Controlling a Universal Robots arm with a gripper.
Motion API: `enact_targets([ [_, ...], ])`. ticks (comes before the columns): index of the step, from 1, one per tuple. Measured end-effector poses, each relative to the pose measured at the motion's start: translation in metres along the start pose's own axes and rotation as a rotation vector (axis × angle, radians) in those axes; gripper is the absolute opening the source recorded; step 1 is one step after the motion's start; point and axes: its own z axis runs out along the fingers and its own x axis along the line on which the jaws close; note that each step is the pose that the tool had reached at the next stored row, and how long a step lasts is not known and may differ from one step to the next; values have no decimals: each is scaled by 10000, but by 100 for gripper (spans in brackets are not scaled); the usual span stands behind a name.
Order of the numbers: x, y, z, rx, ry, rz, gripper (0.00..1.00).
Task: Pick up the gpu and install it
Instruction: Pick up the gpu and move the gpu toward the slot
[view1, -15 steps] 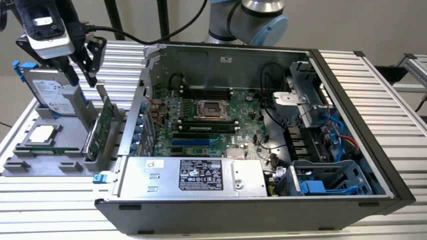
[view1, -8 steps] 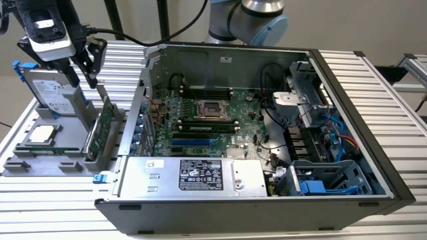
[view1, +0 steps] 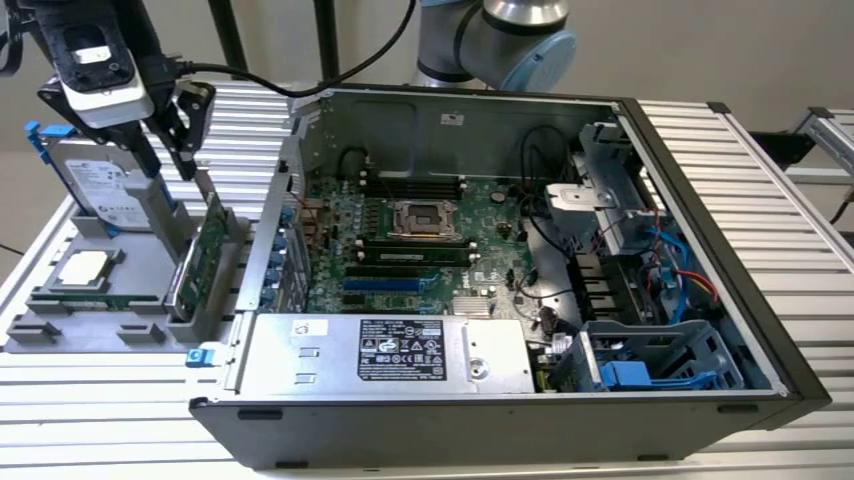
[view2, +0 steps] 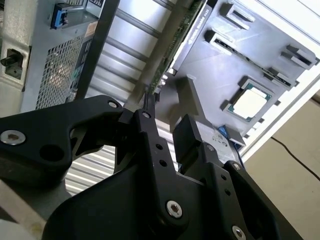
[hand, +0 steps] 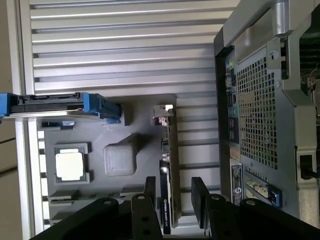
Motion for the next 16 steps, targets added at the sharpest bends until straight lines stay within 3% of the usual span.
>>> enact_targets([
  [5,-1,-26,32,0,2,-1,100],
  [16,-10,-160,90,2,23,0,100],
])
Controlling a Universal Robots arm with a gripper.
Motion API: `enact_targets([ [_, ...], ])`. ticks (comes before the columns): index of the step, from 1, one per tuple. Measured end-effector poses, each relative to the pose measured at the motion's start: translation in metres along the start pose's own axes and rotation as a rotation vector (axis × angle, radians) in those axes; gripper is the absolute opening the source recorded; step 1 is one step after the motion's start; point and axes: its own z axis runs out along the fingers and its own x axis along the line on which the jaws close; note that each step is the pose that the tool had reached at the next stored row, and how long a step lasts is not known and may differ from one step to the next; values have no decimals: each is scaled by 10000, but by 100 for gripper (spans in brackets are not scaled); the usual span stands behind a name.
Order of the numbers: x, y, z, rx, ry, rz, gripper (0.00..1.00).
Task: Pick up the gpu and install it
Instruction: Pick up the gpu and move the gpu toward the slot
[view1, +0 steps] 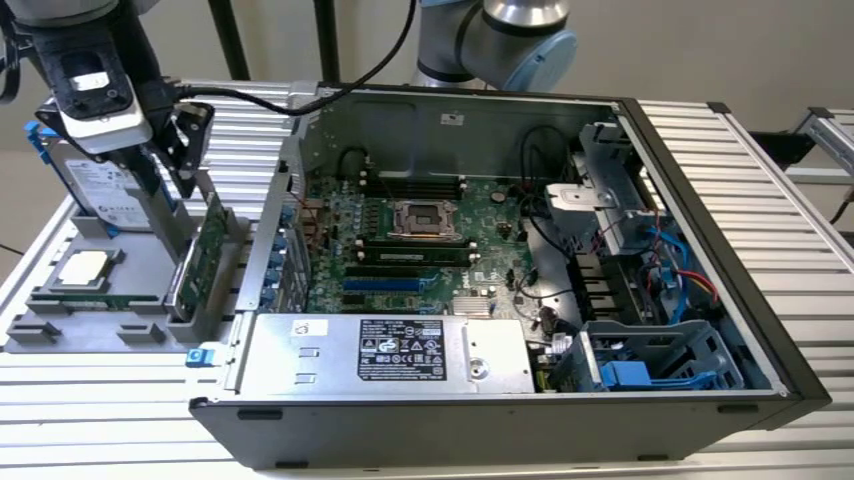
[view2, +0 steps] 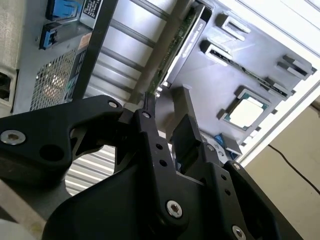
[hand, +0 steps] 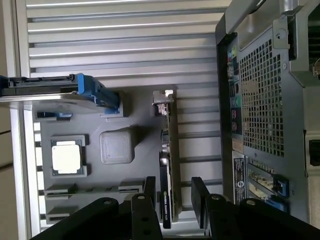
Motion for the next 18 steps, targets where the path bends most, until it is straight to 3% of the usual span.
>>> enact_targets([
  [8,-6,-97,41,1,22,2,100],
  [18,-10,-165,108,-1,23,6,100],
])
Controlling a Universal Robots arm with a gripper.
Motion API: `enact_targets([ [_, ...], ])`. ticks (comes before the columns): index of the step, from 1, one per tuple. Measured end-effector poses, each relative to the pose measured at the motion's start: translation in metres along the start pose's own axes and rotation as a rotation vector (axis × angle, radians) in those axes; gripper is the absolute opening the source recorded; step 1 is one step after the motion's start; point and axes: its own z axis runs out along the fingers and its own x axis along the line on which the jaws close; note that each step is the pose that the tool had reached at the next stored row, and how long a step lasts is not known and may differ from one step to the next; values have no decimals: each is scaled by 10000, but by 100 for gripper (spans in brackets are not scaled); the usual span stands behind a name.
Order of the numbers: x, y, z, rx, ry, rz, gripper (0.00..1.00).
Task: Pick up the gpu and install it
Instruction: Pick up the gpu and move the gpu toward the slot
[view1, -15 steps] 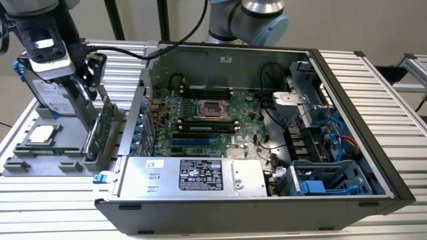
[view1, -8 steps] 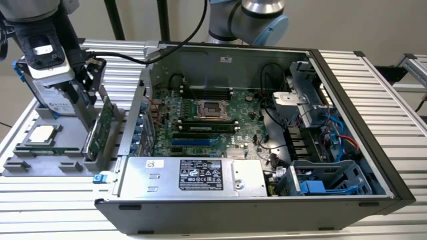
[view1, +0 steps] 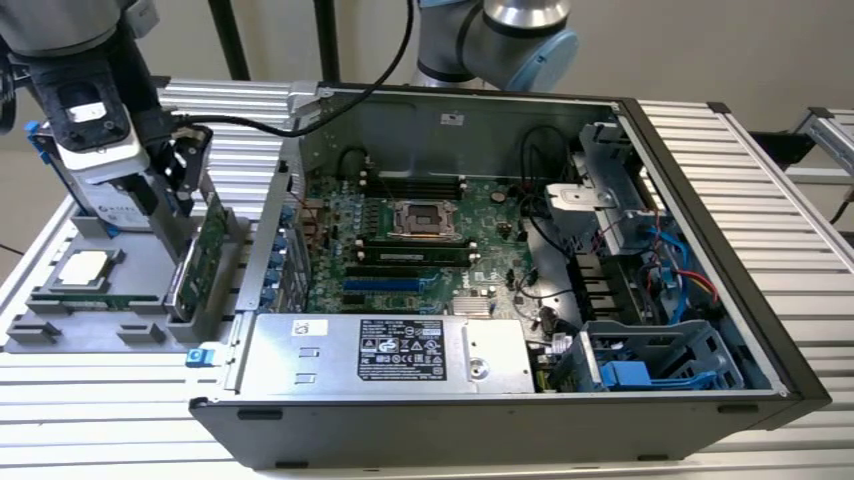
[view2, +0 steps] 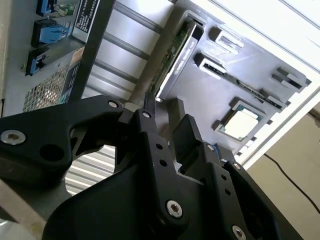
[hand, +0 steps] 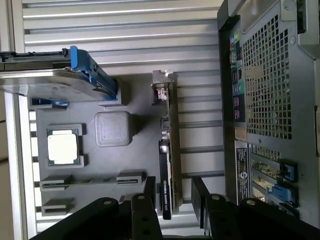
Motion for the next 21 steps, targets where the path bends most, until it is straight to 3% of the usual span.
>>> enact_targets([
  [17,3,-23,188,17,114,418,100],
  [21,4,-24,202,20,126,424,100],
])
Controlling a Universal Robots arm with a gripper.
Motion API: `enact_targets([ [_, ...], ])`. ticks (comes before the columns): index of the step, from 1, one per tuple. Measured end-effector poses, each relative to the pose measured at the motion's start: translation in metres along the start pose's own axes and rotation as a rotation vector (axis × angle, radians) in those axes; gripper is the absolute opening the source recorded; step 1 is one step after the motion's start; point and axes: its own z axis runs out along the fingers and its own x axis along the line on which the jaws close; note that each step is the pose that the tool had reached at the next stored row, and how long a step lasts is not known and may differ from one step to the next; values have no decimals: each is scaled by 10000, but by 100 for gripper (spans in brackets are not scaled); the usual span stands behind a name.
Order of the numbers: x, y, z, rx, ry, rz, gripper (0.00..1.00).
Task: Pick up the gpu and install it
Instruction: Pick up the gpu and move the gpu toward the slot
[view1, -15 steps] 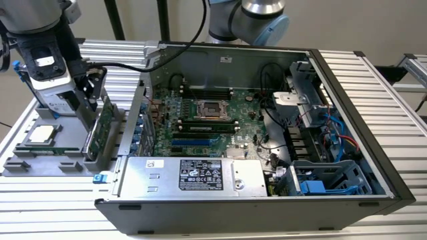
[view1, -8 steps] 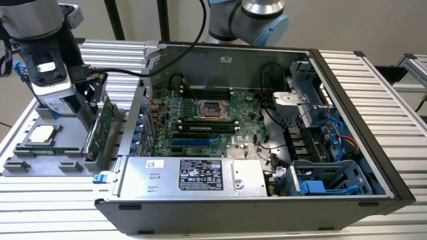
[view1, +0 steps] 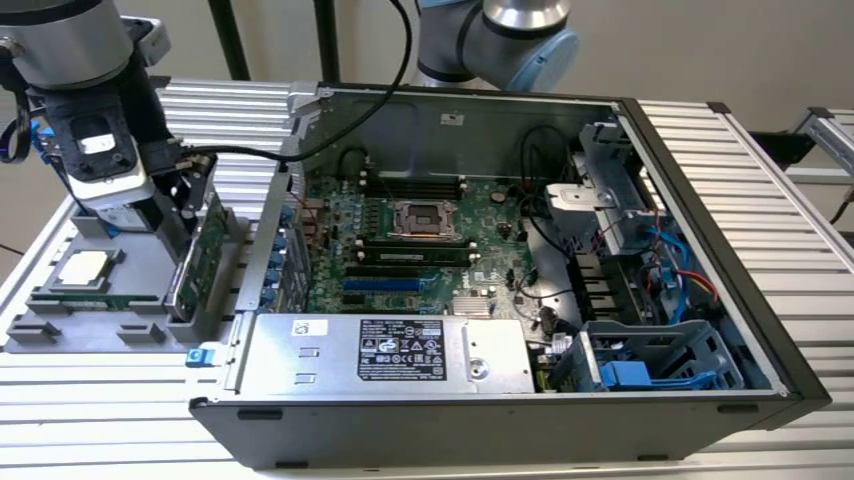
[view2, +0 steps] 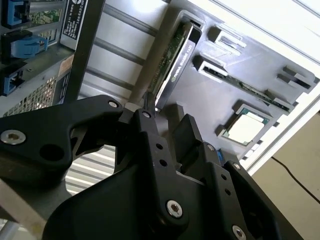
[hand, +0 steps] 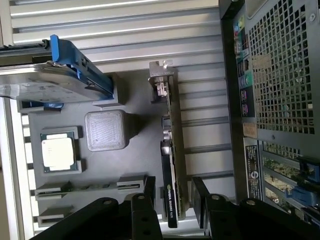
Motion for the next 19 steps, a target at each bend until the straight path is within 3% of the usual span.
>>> enact_targets([
  [6,0,-1,26,-1,-1,0,100],
  [19,-1,-10,199,-2,-6,-1,100],
])
